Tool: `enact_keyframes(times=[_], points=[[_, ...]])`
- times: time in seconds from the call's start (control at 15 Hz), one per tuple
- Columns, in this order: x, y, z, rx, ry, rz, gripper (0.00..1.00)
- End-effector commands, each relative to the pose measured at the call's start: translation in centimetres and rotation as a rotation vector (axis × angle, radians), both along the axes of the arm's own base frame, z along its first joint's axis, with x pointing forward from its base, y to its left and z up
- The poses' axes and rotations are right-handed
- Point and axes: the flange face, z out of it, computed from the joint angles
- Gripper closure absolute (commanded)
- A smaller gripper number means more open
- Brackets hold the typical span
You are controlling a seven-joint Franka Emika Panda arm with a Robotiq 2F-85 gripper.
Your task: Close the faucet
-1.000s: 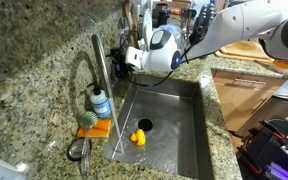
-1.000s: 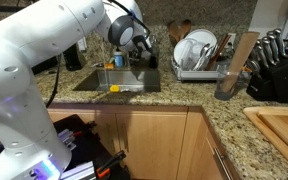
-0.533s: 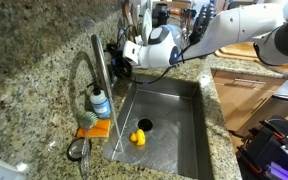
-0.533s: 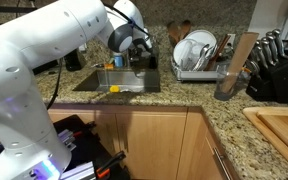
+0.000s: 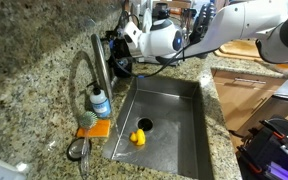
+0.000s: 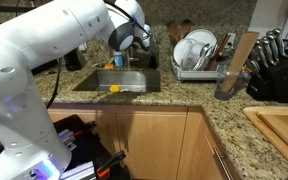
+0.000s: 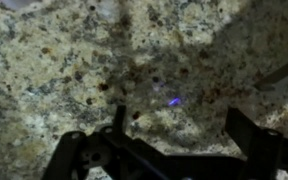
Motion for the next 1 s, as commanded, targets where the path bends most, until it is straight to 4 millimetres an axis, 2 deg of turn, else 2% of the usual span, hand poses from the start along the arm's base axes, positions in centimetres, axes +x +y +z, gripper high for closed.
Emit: enact_keyframes(times=[0.0, 0.27, 0.93], points=[[-0.3, 0.3, 0.3, 0.023, 0.025, -0.003, 0.0], [-1.3, 1.2, 1.0, 0.044, 0.052, 0.005, 0.0], [-1.4, 1.3, 0.8, 0.043, 0.056, 0.007, 0.0]])
